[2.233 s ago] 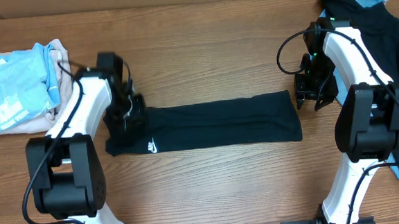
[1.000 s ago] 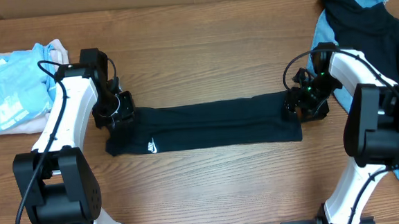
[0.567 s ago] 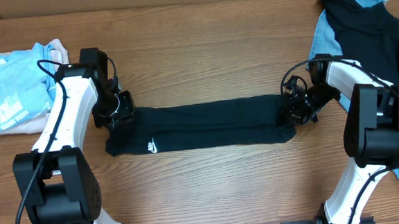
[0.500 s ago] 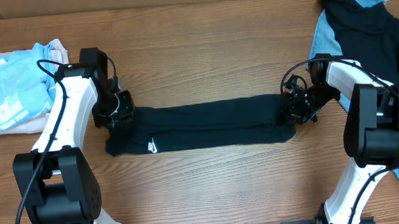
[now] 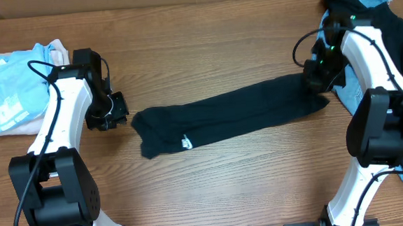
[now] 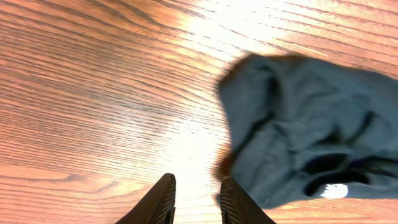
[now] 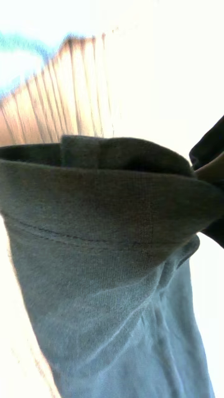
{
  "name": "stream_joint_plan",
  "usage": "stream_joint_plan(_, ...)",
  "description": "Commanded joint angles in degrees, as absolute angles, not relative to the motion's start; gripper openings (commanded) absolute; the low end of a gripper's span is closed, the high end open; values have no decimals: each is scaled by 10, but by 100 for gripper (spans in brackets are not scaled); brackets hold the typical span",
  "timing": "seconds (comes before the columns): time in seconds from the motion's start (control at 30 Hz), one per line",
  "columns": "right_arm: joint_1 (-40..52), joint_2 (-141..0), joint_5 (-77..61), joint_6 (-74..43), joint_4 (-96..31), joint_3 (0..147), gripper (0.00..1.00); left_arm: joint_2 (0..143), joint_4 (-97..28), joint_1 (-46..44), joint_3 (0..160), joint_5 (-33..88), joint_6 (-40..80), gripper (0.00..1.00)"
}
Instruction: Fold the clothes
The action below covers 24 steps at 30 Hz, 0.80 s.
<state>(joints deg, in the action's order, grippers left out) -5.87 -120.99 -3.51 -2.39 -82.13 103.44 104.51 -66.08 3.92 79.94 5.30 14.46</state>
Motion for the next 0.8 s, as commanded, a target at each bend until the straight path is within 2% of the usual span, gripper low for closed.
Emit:
stream_joint_plan(0.0, -40, -1208, -5, -37, -844, 1074, 4, 1034, -660, 41, 808, 40, 140, 29)
stream_joint_plan(0.5, 208, -1211, 0, -91, -803, 1071, 4, 1034, -668, 41, 808, 41, 142, 30)
stream_joint_plan(0.77, 267, -1239, -1, -95, -785, 1062, 4, 1034, -669, 41, 808, 41, 142, 30)
